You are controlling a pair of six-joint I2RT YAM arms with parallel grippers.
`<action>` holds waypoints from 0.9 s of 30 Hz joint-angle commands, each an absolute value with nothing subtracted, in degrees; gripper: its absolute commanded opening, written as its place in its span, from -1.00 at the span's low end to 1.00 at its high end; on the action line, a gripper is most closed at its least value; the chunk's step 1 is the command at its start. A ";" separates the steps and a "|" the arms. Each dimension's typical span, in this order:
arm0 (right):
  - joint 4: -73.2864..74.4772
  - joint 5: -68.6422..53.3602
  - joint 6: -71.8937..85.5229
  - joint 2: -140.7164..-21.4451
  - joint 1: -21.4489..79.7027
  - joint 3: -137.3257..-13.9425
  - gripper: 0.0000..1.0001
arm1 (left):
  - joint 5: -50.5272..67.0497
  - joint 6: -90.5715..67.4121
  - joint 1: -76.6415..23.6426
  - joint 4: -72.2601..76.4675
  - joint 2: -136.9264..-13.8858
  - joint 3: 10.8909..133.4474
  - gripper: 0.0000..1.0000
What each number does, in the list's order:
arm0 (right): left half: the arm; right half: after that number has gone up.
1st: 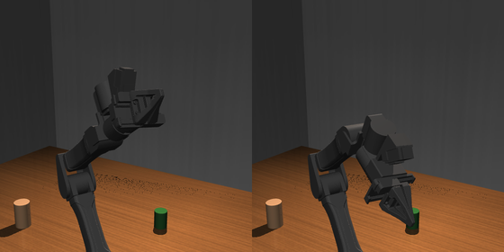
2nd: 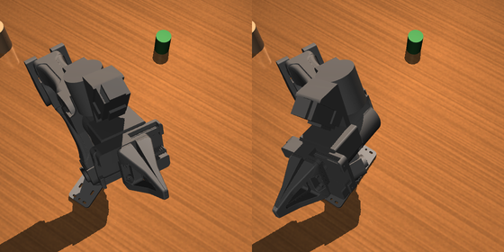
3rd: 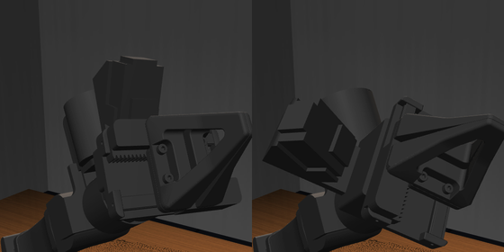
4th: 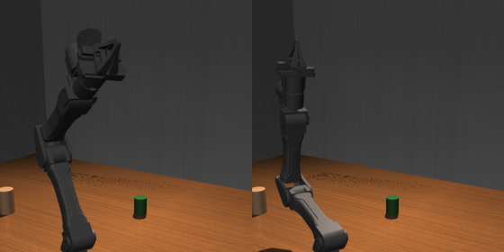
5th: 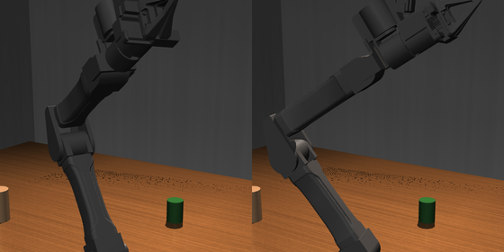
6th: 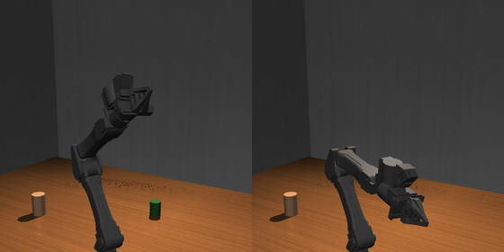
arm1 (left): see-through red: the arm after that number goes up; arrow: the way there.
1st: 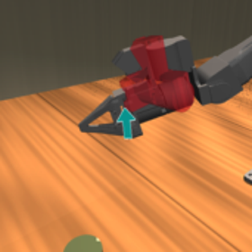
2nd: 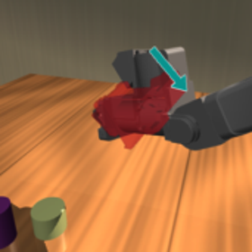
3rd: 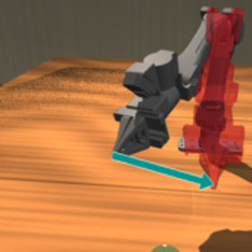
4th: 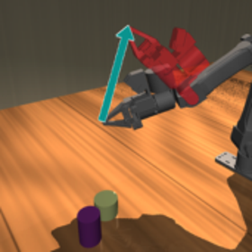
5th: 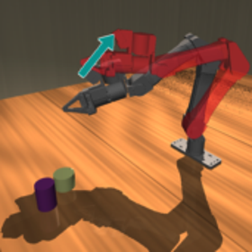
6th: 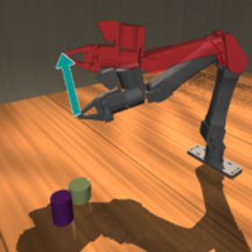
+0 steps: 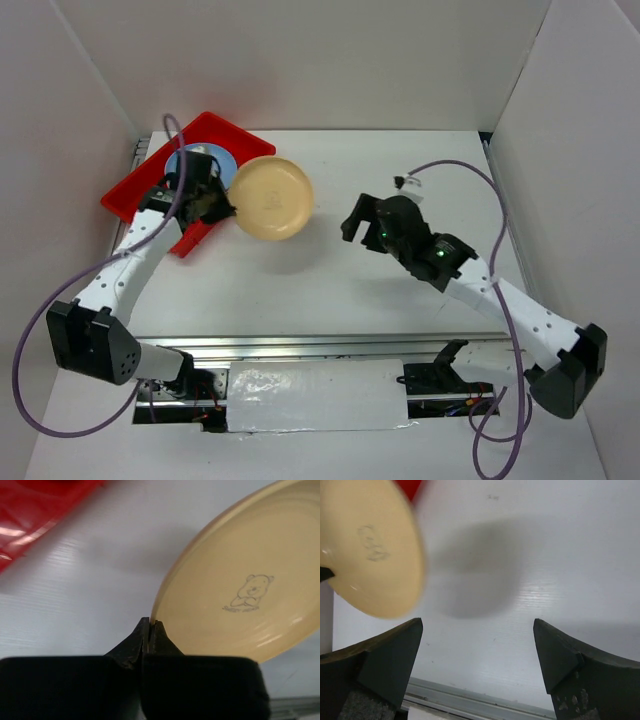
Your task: Place the plates into the plastic bin on the countertop
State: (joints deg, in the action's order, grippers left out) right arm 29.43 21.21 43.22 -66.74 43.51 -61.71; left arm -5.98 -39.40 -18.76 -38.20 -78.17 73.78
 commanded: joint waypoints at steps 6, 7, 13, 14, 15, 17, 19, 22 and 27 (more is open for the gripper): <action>24.61 12.06 41.84 -52.30 29.98 -47.91 1.00 | 8.68 -45.16 6.66 -29.99 -85.51 81.03 -1.00; 24.78 10.91 41.57 -51.95 27.27 -47.38 1.00 | 9.14 -46.13 9.81 -30.93 -86.91 82.51 -1.00; 22.77 4.67 39.64 -50.10 24.52 -43.42 1.00 | 5.11 -51.06 14.86 -41.35 -101.84 97.26 -1.00; 22.59 4.40 39.38 -50.10 24.17 -43.07 1.00 | 2.84 -51.06 14.94 -43.75 -106.74 103.30 -1.00; 22.50 4.22 38.94 -50.18 24.08 -42.63 1.00 | 1.86 -50.80 14.77 -46.21 -109.14 105.88 -1.00; 22.41 3.52 38.41 -50.80 23.82 -42.36 1.00 | 0.44 -50.80 14.77 -49.21 -113.61 111.24 -1.00; 22.33 2.64 37.62 -51.15 23.20 -42.36 1.00 | 0.35 -51.33 15.20 -50.09 -115.31 113.11 -1.00; 22.76 3.07 36.83 -51.24 23.46 -43.06 1.00 | 0.27 -50.63 15.21 -52.55 -117.59 118.28 -0.35; 24.52 3.95 36.21 -50.19 23.38 -45.35 1.00 | -2.46 -50.10 15.64 -54.24 -109.98 114.71 0.99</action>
